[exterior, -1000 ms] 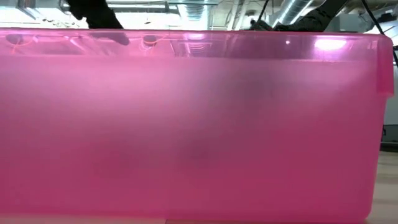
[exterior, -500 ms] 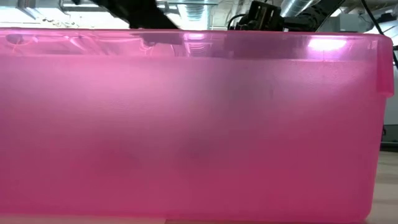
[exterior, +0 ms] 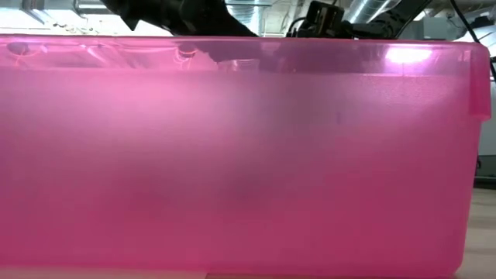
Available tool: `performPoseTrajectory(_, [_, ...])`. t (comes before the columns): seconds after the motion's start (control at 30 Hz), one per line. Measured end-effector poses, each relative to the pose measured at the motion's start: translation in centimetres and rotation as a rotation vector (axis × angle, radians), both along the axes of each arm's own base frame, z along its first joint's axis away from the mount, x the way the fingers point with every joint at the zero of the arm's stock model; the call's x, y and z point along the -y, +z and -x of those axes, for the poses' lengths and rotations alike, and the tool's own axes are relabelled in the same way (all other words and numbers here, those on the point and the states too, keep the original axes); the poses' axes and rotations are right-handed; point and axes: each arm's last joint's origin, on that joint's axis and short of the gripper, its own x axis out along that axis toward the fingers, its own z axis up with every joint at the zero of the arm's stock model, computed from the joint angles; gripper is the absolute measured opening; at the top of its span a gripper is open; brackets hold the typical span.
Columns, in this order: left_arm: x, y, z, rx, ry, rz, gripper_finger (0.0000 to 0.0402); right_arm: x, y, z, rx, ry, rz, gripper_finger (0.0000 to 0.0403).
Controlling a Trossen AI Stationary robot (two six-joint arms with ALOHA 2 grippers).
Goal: Pick & Place Office items
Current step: Put the blue charger adapter into the red bin
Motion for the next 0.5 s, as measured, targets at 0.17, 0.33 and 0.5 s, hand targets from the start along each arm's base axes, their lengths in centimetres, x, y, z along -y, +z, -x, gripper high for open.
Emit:
performPoseTrajectory(0.17, [0.0, 0.1, -1.4, 0.000, -0.025, -0.032, 0.0223, 0.6, 0.1, 0.1, 0.009, -0.017, 0.002, 0.0121])
performPoseTrajectory(0.33, [0.0, -0.5, -1.9, -0.022, -0.028, -0.036, 0.0222, 0.6, 0.1, 0.1, 0.010, -0.003, -0.017, 0.0121])
performPoseTrajectory(0.5, [0.0, -0.8, -2.1, -0.025, -0.028, -0.036, 0.0222, 0.3, 0.5, -0.1, 0.037, 0.019, -0.038, 0.0121])
